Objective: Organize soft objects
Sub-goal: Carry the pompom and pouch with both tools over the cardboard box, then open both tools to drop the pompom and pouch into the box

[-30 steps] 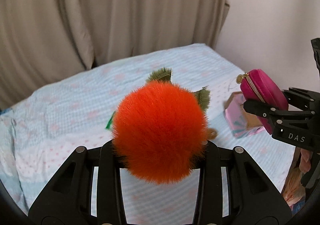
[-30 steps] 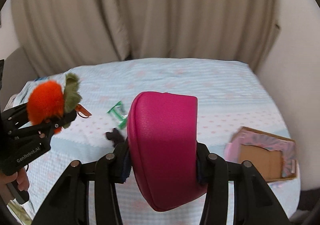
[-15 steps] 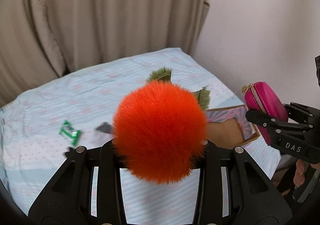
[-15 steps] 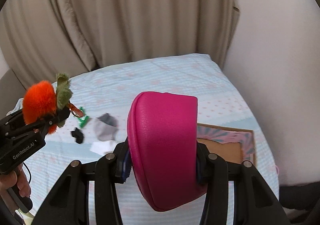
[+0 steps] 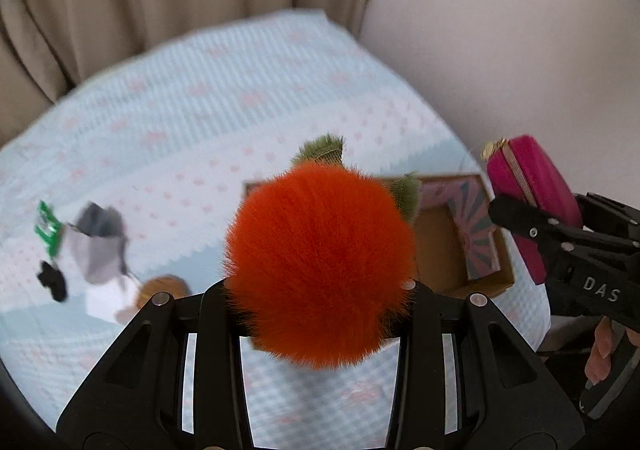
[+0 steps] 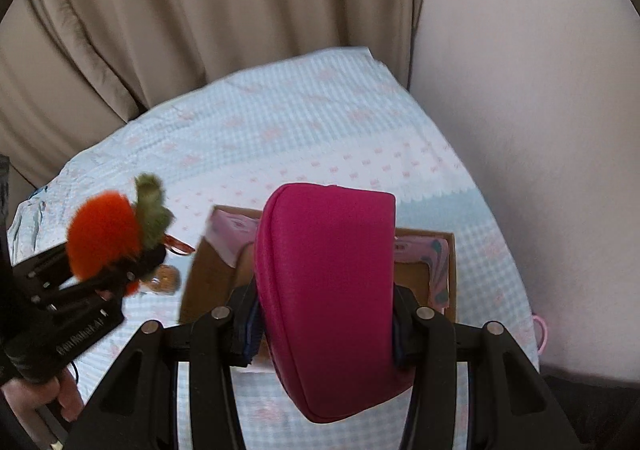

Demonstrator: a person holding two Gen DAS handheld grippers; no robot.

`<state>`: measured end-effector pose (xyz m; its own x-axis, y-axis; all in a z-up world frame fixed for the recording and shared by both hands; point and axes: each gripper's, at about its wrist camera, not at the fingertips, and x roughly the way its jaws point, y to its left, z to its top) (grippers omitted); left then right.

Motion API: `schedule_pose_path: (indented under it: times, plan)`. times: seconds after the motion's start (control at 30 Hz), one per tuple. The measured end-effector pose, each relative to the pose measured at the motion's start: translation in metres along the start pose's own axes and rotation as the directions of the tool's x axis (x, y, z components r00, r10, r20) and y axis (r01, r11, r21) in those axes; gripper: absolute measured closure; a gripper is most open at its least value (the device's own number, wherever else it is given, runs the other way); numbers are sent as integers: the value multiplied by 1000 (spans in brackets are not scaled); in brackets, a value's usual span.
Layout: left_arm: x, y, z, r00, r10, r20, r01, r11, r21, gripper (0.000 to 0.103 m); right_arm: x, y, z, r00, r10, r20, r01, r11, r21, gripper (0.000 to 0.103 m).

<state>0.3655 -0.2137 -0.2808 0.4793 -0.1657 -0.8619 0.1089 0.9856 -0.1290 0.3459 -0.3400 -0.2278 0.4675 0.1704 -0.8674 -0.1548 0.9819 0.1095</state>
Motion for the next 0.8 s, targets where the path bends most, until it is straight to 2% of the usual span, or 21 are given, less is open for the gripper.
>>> schedule_pose_path:
  times: [0.13,0.33,0.43,0.6,0.63,0.67,0.7,0.73,0.77,0.8]
  plan:
    - [50,-2,1,993,-5,-120,2,1000,-20,70,36,-20,-3,997,20,-79,-16,999,50,59]
    - [108,-13,-4,967,11,-253,-9,1000,10,70,82,-45,-12,976,88,-198,-54,984,171,59]
    - [132,-21,-10,953,16,-304,-8,1000,27,70,105,-54,-15,961,126,-248,-68,971,229,59]
    - [150,-25,-19,942,21,-336,-4,999,51,68,133,-62,-21,947,134,-292,-54,962,268,57]
    - [151,-26,-20,942,29,-334,-9,998,62,65,136,-65,-22,945,140,-295,-55,959,279,57]
    - [151,-27,-20,943,39,-331,-16,997,74,48,139,-66,-23,944,140,-297,-51,957,286,57]
    - [150,-27,-20,941,50,-335,-24,996,82,17,143,-67,-23,944,140,-300,-48,955,294,55]
    - [150,-26,-21,939,55,-341,-28,996,82,1,145,-68,-23,943,146,-300,-50,951,305,46]
    - [149,-24,-21,938,49,-342,-23,997,78,0,146,-70,-23,944,155,-291,-57,946,319,38]
    - [147,-22,-22,938,41,-345,-16,997,74,0,145,-72,-21,946,166,-277,-67,940,334,13]
